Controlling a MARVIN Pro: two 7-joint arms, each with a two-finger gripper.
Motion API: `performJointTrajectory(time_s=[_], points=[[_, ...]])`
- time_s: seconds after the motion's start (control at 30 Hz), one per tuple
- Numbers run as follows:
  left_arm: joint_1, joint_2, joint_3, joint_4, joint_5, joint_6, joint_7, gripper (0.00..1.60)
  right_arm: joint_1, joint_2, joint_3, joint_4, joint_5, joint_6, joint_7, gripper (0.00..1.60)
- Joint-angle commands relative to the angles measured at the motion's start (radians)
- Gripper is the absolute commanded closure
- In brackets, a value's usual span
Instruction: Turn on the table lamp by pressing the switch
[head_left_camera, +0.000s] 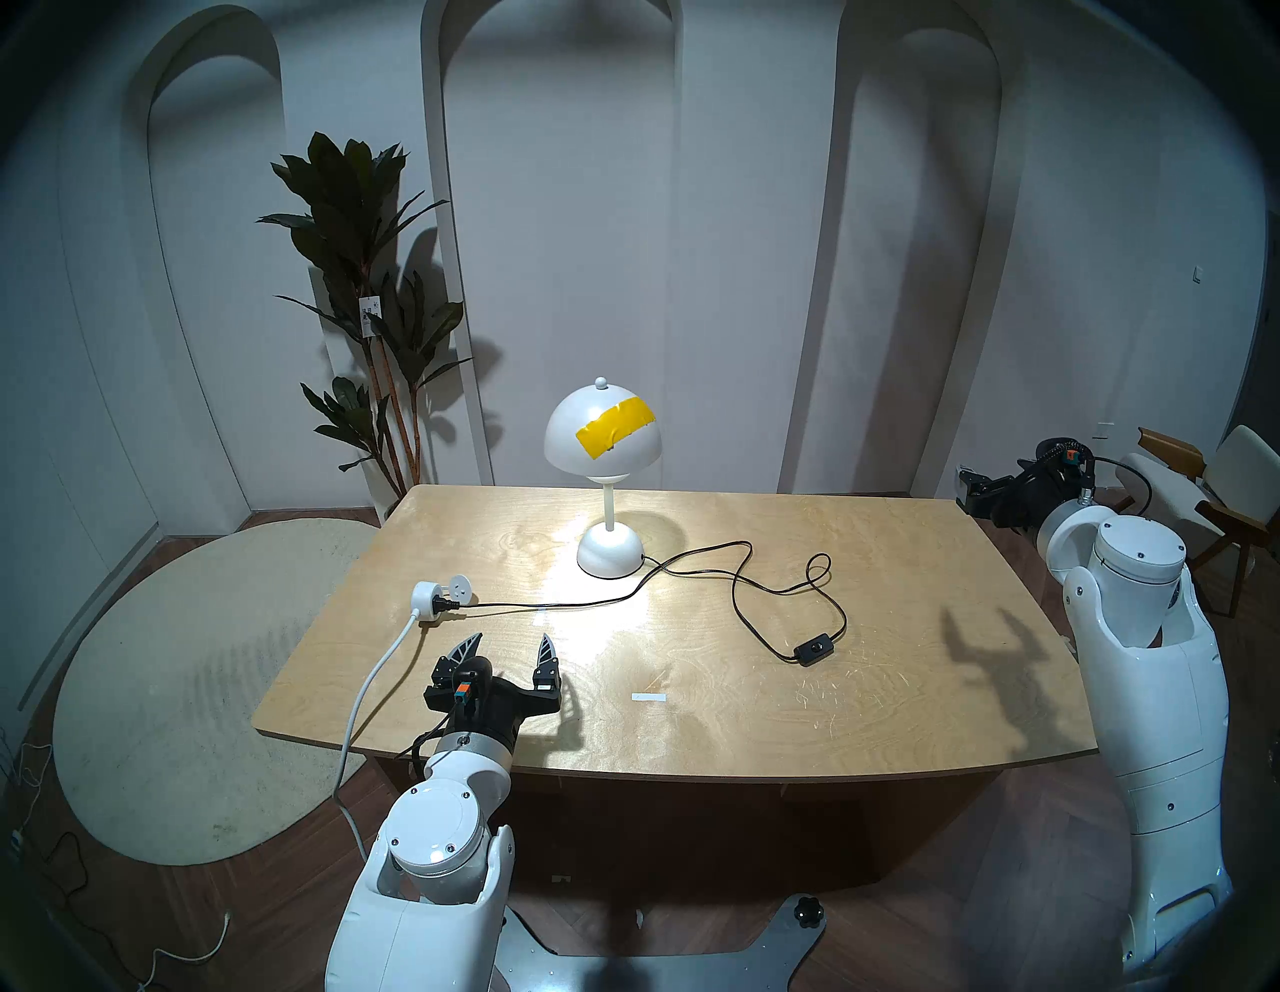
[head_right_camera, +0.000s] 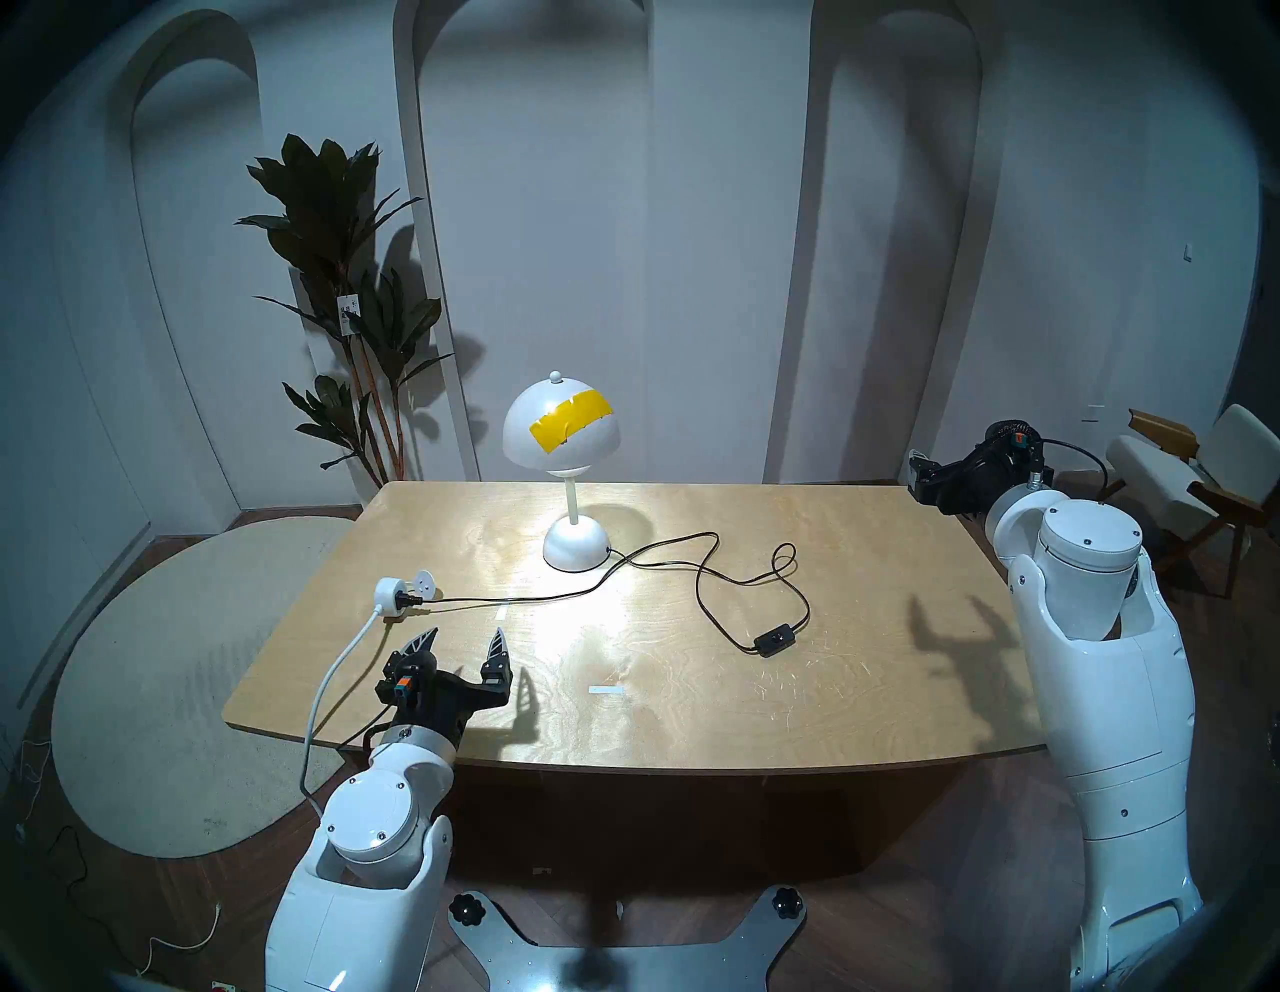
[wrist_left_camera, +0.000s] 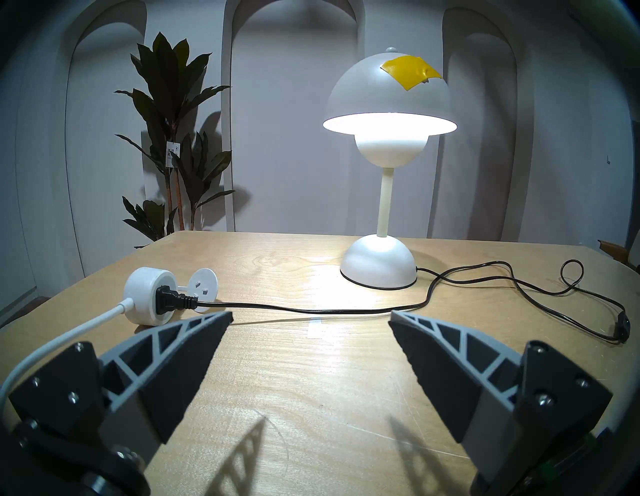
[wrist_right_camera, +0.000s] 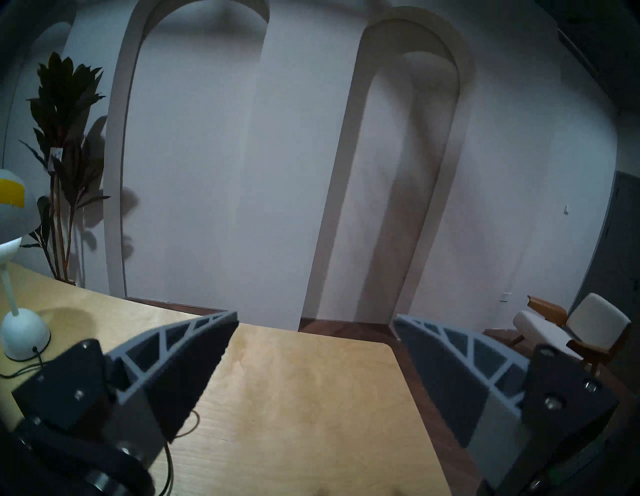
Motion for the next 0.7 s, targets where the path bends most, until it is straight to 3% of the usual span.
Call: performJointTrajectory(time_s=[0.0, 0.67], points=[[-0.005, 0.0, 0.0, -0.025, -0.001, -0.004, 0.0, 0.0, 0.015, 0.033, 0.01, 0.019, -0.02, -0.055, 0.019, 0.0], [-0.005, 0.0, 0.0, -0.025, -0.001, -0.004, 0.0, 0.0, 0.099, -0.081, -0.017, 0.133, 0.033, -0.134, -0.012, 0.0]])
